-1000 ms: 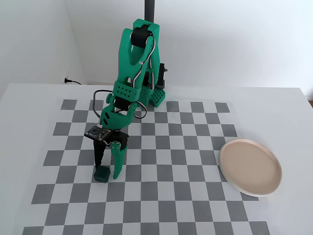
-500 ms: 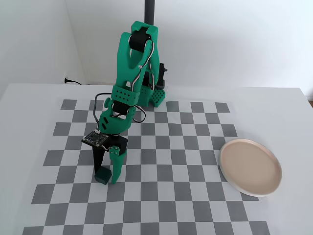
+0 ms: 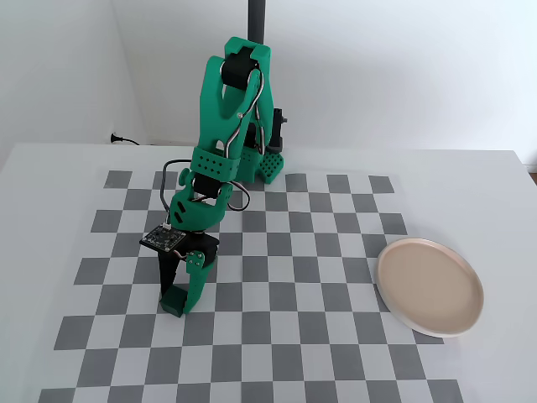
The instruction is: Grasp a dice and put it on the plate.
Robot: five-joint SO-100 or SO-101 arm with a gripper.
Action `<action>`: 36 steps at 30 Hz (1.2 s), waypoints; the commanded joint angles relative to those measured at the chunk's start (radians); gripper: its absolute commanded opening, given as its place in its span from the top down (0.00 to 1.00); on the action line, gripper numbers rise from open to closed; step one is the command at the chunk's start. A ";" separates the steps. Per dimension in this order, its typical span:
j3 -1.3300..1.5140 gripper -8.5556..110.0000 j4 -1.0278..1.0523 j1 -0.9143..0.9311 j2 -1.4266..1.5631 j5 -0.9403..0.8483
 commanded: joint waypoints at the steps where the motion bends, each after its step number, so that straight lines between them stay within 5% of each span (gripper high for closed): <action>1: -0.054 0.96 -0.002 -0.012 0.064 0.012; 36: 0.081 0.96 0.383 -0.617 0.773 -0.043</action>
